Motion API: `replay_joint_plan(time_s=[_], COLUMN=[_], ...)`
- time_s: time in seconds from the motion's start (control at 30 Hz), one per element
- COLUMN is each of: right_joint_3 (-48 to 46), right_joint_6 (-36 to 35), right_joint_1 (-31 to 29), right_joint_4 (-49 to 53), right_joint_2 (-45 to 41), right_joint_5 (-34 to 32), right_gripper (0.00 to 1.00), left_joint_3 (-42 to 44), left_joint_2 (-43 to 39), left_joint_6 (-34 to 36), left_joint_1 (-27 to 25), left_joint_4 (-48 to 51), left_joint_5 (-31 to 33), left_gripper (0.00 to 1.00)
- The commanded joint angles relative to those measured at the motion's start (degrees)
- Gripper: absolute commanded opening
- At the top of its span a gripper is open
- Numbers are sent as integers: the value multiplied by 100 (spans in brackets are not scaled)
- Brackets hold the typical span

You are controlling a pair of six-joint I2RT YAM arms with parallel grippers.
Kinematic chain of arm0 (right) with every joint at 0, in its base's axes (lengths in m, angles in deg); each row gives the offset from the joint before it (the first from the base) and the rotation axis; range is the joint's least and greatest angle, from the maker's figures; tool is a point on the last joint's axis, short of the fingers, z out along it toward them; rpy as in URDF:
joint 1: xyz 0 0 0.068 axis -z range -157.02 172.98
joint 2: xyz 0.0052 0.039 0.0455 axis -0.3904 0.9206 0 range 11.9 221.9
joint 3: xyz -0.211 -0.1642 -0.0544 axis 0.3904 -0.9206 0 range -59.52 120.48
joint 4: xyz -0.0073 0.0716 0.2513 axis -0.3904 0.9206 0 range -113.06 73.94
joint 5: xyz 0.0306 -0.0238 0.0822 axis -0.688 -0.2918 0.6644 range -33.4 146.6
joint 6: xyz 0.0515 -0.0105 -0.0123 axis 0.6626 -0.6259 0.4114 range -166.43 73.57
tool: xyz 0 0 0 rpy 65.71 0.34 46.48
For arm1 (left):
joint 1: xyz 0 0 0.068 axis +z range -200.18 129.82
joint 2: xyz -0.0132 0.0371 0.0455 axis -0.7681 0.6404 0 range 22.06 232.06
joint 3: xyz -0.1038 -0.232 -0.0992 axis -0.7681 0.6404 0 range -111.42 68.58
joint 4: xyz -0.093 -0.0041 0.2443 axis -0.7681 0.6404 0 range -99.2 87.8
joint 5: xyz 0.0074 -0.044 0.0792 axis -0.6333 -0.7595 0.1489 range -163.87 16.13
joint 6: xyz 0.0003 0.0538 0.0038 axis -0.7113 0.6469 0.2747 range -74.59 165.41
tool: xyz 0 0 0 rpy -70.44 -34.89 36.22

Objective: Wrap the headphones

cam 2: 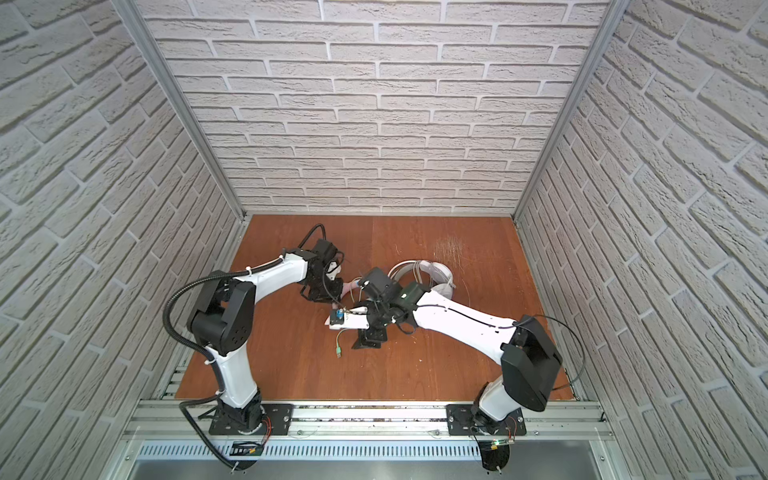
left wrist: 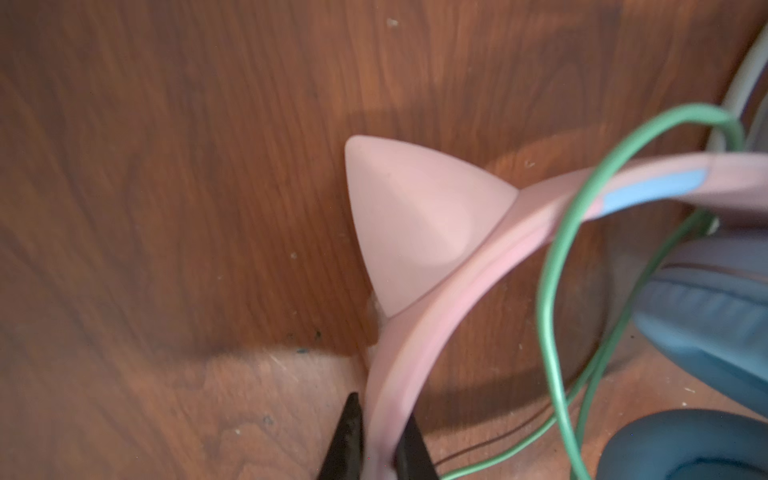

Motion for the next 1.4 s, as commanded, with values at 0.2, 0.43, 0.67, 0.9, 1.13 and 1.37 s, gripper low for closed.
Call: replay_joint_plan(time_s=[0.2,0.43,0.67,0.9,1.13,1.37], right_joint_3=[59,194,638,960,1291,1709], right_joint_6=[-316,-855,-1313,-1797,-2111,-2219], right_joint_1=[-548,-692,-715,-715,-767,-830], right_joint_4=[-895,-959,-658,-327,141,651], right_joint_2=[942,1492,1962,2229,2811,3254], right_joint_5=[-647,-1218,-1781,-1771,-1534,-1334], right_gripper=[70,64,61,60,61,52], left_joint_3=[287,367,342,233,94,81], left_joint_2=[177,349,377,398,455,419], left_joint_6=[-69,19,93,258,396,425], left_joint_1=[103,102,98,106,109,120], left_joint_4=[-638,-624,-536,-324,-145,-37], left_joint_5=[-123,8,106,186,176,168], left_gripper=[0,0,7,8,8,8])
